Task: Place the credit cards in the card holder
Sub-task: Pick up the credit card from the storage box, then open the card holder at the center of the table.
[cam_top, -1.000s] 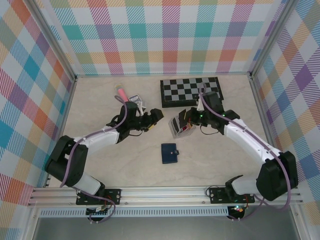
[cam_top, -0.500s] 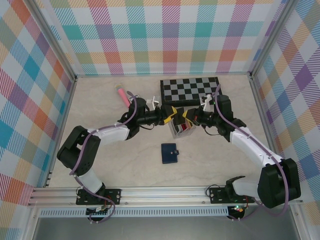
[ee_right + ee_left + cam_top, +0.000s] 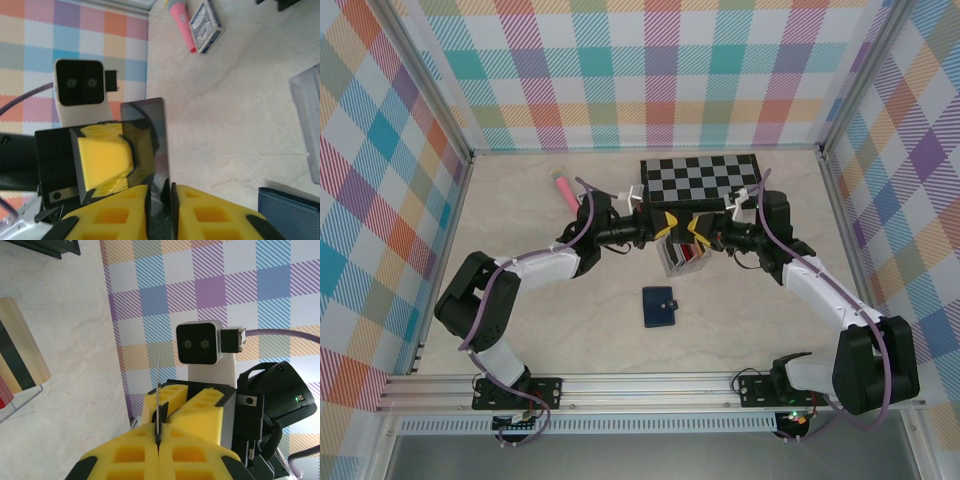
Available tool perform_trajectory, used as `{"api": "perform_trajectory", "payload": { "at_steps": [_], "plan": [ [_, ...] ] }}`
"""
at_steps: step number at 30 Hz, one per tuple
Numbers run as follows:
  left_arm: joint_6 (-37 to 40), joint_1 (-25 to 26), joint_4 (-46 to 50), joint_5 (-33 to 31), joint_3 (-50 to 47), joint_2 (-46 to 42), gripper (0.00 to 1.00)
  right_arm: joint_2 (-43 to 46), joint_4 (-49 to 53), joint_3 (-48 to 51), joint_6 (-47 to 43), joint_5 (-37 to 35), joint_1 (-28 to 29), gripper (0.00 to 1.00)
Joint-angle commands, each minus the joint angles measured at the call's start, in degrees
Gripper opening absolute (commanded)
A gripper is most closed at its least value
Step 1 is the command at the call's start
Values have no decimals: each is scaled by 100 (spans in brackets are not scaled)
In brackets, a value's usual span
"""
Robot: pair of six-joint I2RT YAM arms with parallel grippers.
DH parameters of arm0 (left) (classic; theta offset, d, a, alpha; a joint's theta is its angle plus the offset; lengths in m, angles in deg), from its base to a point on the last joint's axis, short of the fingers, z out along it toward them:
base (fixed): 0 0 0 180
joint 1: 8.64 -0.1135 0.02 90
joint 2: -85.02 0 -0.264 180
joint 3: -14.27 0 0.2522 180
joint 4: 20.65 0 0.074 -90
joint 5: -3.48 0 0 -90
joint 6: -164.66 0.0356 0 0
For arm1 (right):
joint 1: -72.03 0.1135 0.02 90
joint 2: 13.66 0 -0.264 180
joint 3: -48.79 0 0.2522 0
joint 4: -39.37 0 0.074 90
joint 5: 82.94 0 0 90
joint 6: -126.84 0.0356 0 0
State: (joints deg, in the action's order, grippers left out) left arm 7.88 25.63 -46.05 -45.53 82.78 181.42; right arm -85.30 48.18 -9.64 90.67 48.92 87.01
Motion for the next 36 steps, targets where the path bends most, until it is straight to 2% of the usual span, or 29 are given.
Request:
{"api": "perform_trajectory", "payload": {
  "at_steps": [1,11,18,19,20,22,24,26,28,30,33,34,36],
  "plan": [
    [34,81,-165,352,221,172,0,-34,-214,-106,-326,721,-96,24],
    [226,81,35,876,387,245,0,-191,271,-379,-948,1261,-409,20],
    [586,80,538,858,441,146,0,-244,309,-442,-1082,1571,-426,9],
    [595,81,573,831,441,150,3,-215,347,-438,-1113,1576,-426,7],
    [633,81,683,794,449,151,13,-167,464,-438,-1193,1551,-422,7],
    [801,78,1034,638,430,102,17,-37,954,-489,-1490,1306,-416,7],
    [1096,77,1563,329,331,-55,41,132,1794,-582,-1994,814,-377,7],
    [1413,81,2261,-168,170,-291,47,282,2399,-628,-2437,393,-250,7],
    [1677,81,2992,-808,-33,-591,59,439,2576,-466,-2387,116,-140,6],
    [1883,87,3541,-1342,-196,-848,60,548,2796,-327,-2072,-336,-54,6],
    [1950,83,4159,-2100,-451,-1170,64,606,3523,-321,-1595,-1416,194,6],
    [1962,87,4267,-2248,-528,-1249,64,652,3700,-308,-1419,-1876,372,6],
    [2054,113,4381,-2384,-656,-1403,64,678,3642,-250,-1269,-2149,721,7]
  ]
}}
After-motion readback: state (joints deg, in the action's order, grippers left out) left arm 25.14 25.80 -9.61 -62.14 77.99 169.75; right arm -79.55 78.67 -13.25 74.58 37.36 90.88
